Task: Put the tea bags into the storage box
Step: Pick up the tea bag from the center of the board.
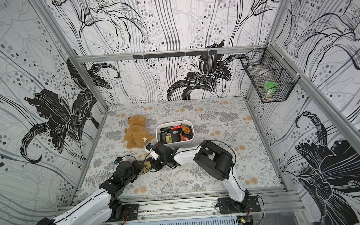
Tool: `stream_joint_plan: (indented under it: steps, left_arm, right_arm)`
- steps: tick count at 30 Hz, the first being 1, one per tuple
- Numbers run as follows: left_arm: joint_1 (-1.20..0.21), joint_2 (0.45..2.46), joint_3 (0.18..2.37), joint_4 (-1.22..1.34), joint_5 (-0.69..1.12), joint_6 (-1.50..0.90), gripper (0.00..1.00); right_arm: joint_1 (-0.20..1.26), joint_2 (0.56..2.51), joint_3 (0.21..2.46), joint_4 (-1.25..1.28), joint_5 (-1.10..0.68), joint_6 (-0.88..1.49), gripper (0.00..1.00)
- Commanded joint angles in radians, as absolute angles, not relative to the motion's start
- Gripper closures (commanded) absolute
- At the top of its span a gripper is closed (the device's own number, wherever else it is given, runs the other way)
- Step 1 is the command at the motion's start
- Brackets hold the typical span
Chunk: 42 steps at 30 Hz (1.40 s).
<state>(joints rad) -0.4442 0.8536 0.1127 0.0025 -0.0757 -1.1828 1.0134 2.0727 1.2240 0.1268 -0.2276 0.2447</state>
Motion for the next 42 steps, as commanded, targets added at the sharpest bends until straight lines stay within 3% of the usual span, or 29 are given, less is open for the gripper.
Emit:
stream_joint_plan:
  steps: [1, 13, 25, 42]
  left_arm:
    - [-0.451, 0.887, 0.063, -0.009, -0.015, -1.194, 0.51]
    - [-0.491, 0.902, 0.081, -0.011, 0.006, -1.182, 0.54]
    - [-0.498, 0.773, 0.097, -0.136, -0.028, -1.204, 0.54]
    - [-0.510, 0.893, 0.062, 0.101, 0.067, -1.224, 0.63]
  right_arm:
    - [1.018, 2.105, 1.224, 0.051, -0.215, 0.239, 1.00]
    - [1.018, 2.098, 1.220, 0.053, -0.213, 0.243, 1.00]
    - [1.018, 2.092, 1.213, 0.051, -0.191, 0.245, 1.00]
    - [1.017, 2.102, 1.217, 0.045, -0.186, 0.254, 1.00]
